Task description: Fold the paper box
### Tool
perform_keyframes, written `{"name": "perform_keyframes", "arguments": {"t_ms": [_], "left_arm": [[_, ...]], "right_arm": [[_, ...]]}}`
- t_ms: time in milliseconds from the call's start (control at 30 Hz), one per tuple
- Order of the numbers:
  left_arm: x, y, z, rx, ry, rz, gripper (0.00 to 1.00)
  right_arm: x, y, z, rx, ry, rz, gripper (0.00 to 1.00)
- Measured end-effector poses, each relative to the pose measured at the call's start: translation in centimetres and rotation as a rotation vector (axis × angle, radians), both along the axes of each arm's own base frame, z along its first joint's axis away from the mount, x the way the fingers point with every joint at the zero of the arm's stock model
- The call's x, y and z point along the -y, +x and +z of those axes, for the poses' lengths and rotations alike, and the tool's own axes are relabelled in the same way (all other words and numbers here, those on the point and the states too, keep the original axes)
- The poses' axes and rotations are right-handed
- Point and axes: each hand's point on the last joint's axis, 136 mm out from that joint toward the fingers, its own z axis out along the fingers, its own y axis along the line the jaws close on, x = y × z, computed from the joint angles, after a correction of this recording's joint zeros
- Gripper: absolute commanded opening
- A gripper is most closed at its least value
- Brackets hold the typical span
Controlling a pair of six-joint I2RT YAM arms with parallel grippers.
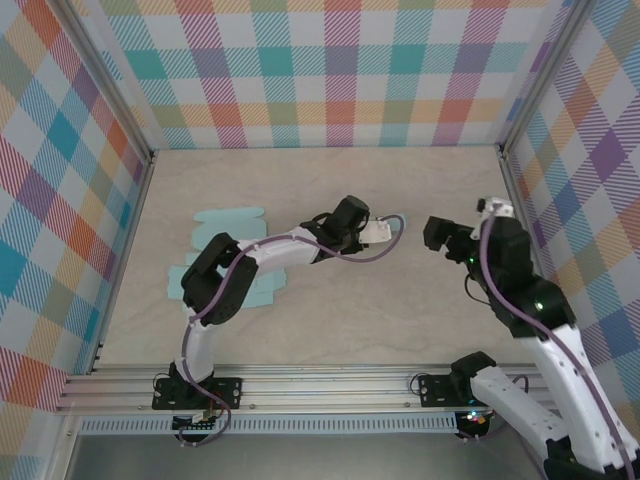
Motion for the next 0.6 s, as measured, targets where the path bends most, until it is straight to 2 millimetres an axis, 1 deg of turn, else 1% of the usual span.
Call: {"name": "perform_keyframes", "arguments": {"t_ms": [67,133,233,400,500,533,600], "left_arm": [[1.6,0.1,0.0,0.021,-0.002,-0.029,0.35],[2.9,0.3,-0.1,0.043,0.002,-0.054,0.36],[4.8,0.6,-0.3,0.080,0.013,-0.091,0.36],[7.2,1.0,-0.7,0.150,0.037,-0.130,0.38],[8.3,1.2,-0.8,0.178,0.040,-0.141,0.41],[8.6,1.2,-0.8,0.182,0.040,-0.145,0.43],[8.7,1.1,-0.8,0.182,0.038,-0.147,0.55]], "right_arm": [[1.3,-1.6,1.5,0.078,0.015,-0.032,1.00],[2.2,-3.0,2.2,0.134,0.029,-0.049,1.00],[3.1,-4.2,1.7,0.167,0.037,-0.066,1.00],[3.6,-4.6,-0.1,0.155,0.023,-0.086,1.00],[3.7,-4.6,-0.5,0.149,0.018,-0.089,1.00],[3.7,-4.6,-0.5,0.149,0.018,-0.089,1.00],[3.7,-4.6,-0.5,0.149,0.015,-0.088,1.00]]}}
